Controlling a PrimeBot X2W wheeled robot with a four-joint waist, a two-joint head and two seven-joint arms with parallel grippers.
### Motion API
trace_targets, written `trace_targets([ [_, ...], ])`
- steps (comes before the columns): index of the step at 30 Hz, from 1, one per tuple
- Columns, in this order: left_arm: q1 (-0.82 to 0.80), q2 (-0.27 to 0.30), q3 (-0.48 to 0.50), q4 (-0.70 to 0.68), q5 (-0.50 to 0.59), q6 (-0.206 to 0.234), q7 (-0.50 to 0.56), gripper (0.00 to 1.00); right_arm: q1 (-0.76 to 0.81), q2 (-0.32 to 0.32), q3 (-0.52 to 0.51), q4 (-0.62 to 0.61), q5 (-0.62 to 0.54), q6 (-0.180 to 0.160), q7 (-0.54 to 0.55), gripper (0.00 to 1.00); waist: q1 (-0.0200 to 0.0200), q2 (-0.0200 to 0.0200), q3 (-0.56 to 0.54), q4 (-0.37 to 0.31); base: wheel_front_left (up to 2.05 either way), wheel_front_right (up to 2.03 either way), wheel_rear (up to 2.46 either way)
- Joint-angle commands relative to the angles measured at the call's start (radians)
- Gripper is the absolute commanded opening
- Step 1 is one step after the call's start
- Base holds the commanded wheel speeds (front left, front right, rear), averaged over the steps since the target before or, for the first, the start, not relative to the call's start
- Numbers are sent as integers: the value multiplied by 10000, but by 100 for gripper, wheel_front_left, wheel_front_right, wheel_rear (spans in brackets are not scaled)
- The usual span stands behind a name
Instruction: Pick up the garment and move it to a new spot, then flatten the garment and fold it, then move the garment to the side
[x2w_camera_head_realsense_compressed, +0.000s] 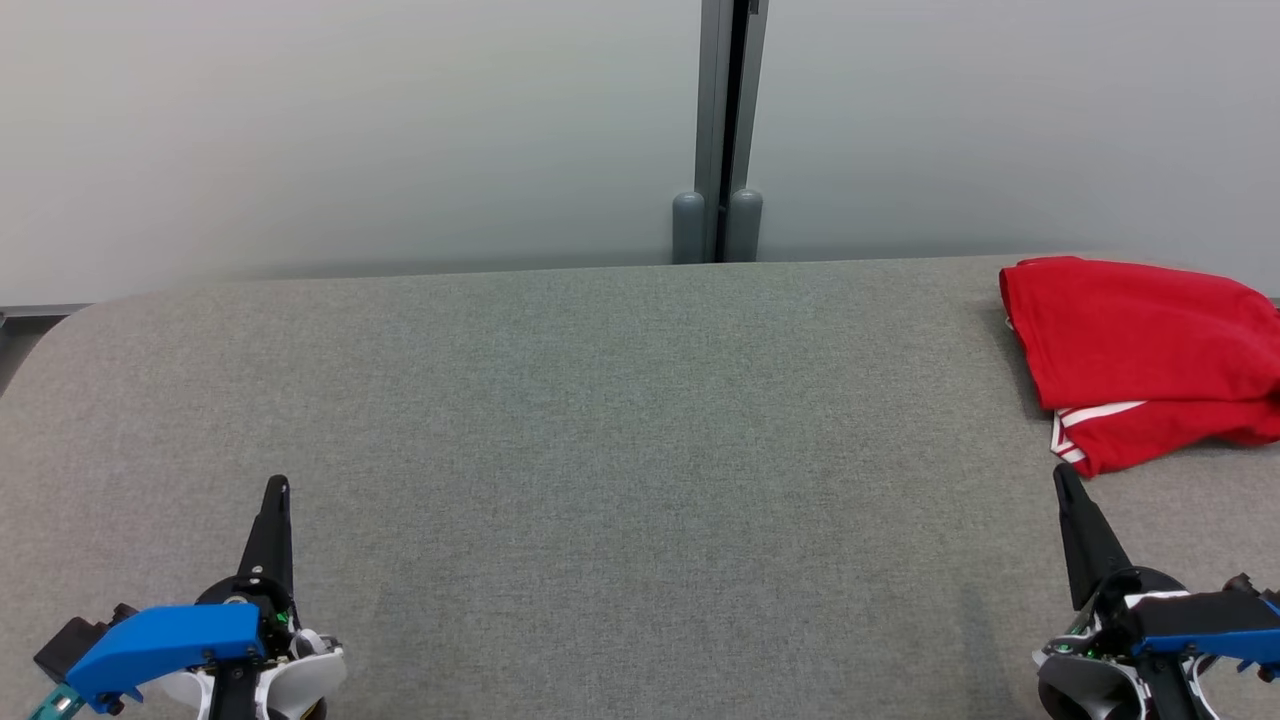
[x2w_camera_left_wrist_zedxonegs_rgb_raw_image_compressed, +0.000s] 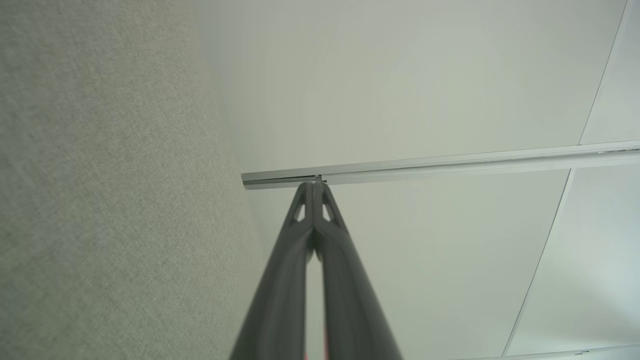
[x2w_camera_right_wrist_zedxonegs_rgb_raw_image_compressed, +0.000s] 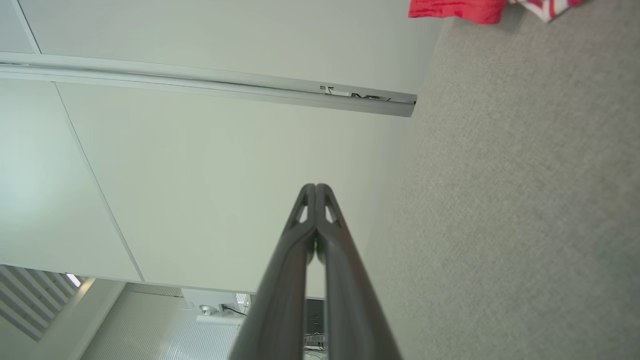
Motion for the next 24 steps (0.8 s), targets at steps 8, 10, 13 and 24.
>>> trace_targets([
  [8,-204,-11,72,-84,-648,-102,183,0,-179,18,-64,44,652,7,163,0,0,1,-7,-16,0,0,0],
  [10,-220,-11,84,-90,-786,-111,211,0,-201,20,-71,56,780,7,196,0,0,1,-9,-20,0,0,0],
  [13,-230,-13,104,-95,-993,-122,268,0,-231,24,-81,69,974,7,254,0,0,1,-12,-26,0,0,0],
  [24,-226,-13,102,-88,-969,-116,269,0,-229,21,-77,66,946,7,253,0,0,1,-12,-27,0,0,0],
])
